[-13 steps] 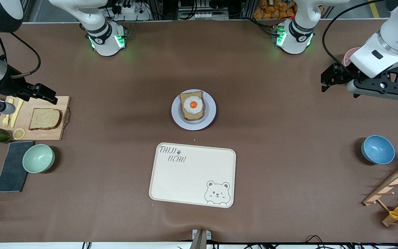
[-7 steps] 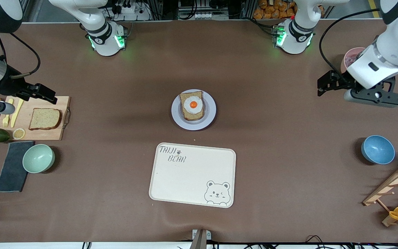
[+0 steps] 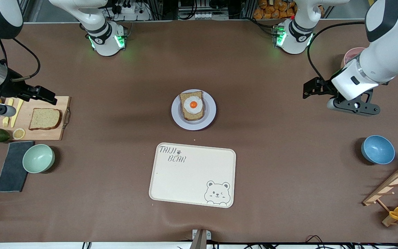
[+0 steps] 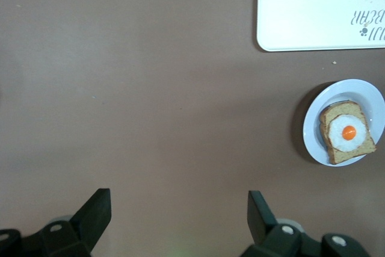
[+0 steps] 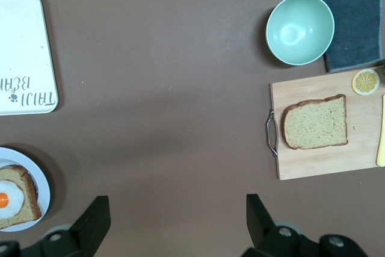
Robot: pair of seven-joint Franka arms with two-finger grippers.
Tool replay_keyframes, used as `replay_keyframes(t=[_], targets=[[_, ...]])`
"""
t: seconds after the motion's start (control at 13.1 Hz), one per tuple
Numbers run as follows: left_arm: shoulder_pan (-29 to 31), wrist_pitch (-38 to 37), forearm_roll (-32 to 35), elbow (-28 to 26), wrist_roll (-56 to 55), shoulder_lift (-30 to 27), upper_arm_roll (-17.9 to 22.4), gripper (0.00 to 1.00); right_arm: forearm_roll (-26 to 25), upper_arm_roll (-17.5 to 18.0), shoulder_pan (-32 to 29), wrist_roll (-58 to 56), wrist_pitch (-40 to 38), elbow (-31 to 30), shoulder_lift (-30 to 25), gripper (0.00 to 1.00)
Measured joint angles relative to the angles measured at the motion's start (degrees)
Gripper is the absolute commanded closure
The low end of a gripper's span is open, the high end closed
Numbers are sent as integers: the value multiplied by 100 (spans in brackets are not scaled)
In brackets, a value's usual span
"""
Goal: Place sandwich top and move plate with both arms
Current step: 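Move the left gripper from rest toward the white plate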
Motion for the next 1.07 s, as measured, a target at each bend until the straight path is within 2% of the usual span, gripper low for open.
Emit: replay_keyframes(t=[0.23,0.61,1.07], targets=[[-2,184,-24,-246,-1,1,-1,0,1,-96,1,-108,5,-11,0,0],[-4,256,-25,-317,-1,1,-5,0,4,-515,-2,-673,6,-97,0,0],[-7,445,-290,-563,-1,3,-33,0,9,-796,-3,-777,116,-282,2,0]])
